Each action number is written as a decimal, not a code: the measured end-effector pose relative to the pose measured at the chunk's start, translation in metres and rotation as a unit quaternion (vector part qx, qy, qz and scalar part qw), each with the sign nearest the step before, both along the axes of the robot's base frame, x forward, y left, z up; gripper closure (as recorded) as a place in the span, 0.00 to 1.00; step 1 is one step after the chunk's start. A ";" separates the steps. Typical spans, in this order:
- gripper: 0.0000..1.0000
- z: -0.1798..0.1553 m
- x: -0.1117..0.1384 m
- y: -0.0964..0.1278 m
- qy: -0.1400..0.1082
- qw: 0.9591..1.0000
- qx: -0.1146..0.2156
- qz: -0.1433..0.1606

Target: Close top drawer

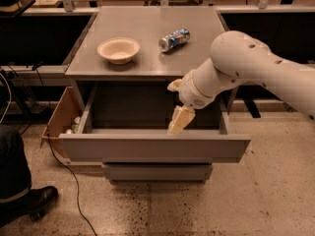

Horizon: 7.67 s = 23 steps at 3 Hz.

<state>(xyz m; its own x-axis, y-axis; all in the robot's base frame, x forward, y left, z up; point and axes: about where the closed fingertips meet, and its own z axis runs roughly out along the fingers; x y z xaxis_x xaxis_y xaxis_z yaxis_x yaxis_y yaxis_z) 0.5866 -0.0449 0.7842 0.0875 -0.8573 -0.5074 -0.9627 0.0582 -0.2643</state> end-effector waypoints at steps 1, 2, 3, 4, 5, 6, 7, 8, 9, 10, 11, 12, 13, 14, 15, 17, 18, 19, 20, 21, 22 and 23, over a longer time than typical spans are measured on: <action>0.42 0.012 -0.042 -0.023 0.024 1.000 -0.006 -0.006; 0.65 0.017 -0.076 -0.047 0.038 0.999 0.000 -0.013; 0.88 0.018 -0.079 -0.051 0.039 0.999 0.002 -0.016; 1.00 0.018 -0.079 -0.051 0.039 0.999 0.002 -0.016; 1.00 -0.001 -0.077 -0.055 0.024 0.999 0.029 -0.033; 1.00 -0.020 -0.070 -0.060 0.010 0.997 0.053 -0.050; 1.00 -0.043 -0.065 -0.068 -0.004 0.996 0.066 -0.066; 1.00 -0.063 -0.062 -0.075 -0.016 0.994 0.078 -0.077; 1.00 -0.079 -0.055 -0.077 -0.038 0.991 0.096 -0.081; 1.00 -0.078 -0.054 -0.076 -0.042 0.991 0.097 -0.081; 1.00 -0.077 -0.053 -0.076 -0.044 0.991 0.098 -0.082; 1.00 -0.077 -0.048 -0.074 -0.053 0.990 0.100 -0.085; 1.00 -0.076 -0.037 -0.073 -0.077 0.988 0.099 -0.089; 1.00 -0.072 -0.022 -0.062 -0.130 0.986 0.081 -0.068; 1.00 -0.068 -0.013 -0.060 -0.157 0.982 0.074 -0.069; 1.00 -0.065 0.007 -0.049 -0.206 0.974 0.063 -0.075; 1.00 -0.068 0.020 -0.041 -0.231 0.967 0.061 -0.084; 1.00 -0.069 0.027 -0.035 -0.247 0.963 0.061 -0.088; 1.00 -0.071 0.044 -0.023 -0.268 0.956 0.068 -0.095; 1.00 -0.071 0.042 -0.022 -0.268 0.956 0.068 -0.095; 1.00 -0.073 0.039 -0.022 -0.261 0.957 0.075 -0.098; 1.00 -0.088 0.044 -0.015 -0.251 0.958 0.097 -0.101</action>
Offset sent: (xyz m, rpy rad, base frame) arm -0.1149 -0.0794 0.0225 0.0189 0.1087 -0.0503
